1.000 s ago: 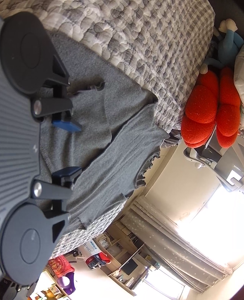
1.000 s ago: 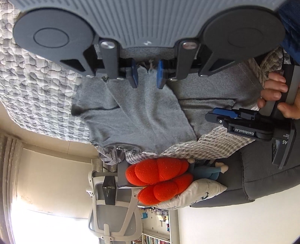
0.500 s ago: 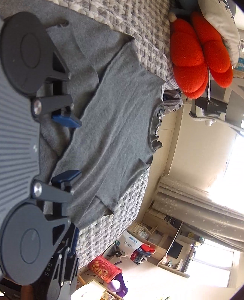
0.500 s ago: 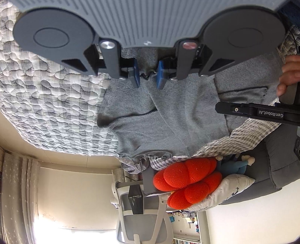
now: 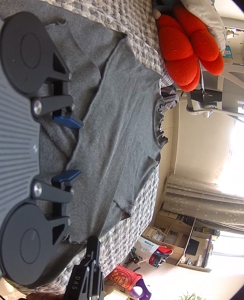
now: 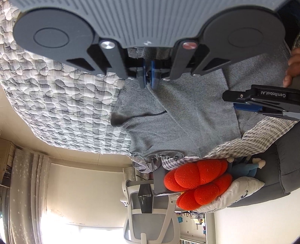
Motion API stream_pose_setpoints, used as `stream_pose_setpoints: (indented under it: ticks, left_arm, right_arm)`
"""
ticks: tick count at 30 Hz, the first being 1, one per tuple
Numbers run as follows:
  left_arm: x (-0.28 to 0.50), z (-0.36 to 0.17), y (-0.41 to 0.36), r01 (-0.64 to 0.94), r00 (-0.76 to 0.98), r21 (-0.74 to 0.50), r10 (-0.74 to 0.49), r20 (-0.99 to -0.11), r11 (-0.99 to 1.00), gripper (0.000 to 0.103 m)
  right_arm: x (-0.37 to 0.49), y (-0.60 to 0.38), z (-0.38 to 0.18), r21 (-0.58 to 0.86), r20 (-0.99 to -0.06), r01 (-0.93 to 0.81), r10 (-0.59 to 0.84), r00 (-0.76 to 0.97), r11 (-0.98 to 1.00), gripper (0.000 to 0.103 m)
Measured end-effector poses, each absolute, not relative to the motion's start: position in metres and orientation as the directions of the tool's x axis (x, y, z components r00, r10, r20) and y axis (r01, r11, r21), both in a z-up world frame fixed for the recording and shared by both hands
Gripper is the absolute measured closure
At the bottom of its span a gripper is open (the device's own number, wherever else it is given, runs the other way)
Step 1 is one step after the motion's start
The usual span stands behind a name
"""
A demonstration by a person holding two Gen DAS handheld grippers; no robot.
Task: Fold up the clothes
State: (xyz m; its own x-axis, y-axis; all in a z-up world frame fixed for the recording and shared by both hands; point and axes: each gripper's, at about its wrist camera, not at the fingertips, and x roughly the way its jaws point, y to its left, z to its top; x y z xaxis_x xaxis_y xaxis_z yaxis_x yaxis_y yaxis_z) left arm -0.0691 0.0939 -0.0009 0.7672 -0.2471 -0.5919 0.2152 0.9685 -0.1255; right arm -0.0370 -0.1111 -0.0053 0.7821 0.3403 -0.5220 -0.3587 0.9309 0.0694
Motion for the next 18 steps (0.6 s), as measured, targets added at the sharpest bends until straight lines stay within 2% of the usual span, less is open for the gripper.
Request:
stream_pose_setpoints:
  ticks: [7,8,9,10,14,16,18]
  left_arm:
    - [-0.069,0.001,0.102,0.217,0.761,-0.165,-0.273,-0.588,0.962,0.052]
    - [-0.069,0.001,0.105,0.215,0.758,-0.182,-0.282,-0.588,0.959,0.052]
    - [-0.069,0.001,0.107,0.215,0.755,-0.197,-0.290,-0.588,0.957,0.052]
    - [-0.069,0.002,0.109,0.215,0.752,-0.209,-0.298,-0.588,0.954,0.052]
    - [-0.068,0.001,0.108,0.218,0.752,-0.205,-0.298,-0.588,0.954,0.052]
    - [-0.069,0.001,0.104,0.216,0.756,-0.188,-0.286,-0.589,0.958,0.051]
    - [-0.070,0.001,0.102,0.218,0.757,-0.176,-0.280,-0.590,0.960,0.051]
  right_arm:
    - [-0.036,-0.111,-0.005,0.060,-0.521,-0.357,0.334,0.785,0.932,0.096]
    - [-0.037,-0.112,-0.004,0.063,-0.514,-0.352,0.333,0.790,0.934,0.094]
    - [-0.037,-0.114,-0.002,0.067,-0.508,-0.347,0.331,0.795,0.936,0.085]
    - [-0.040,-0.114,0.000,0.062,-0.497,-0.345,0.329,0.803,0.937,0.084]
    - [-0.049,-0.108,0.010,0.059,-0.446,-0.379,0.364,0.818,0.923,0.084]
    - [-0.049,-0.097,0.012,0.055,-0.442,-0.434,0.412,0.797,0.899,0.084]
    - [-0.044,-0.086,0.007,0.071,-0.480,-0.472,0.445,0.756,0.879,0.084]
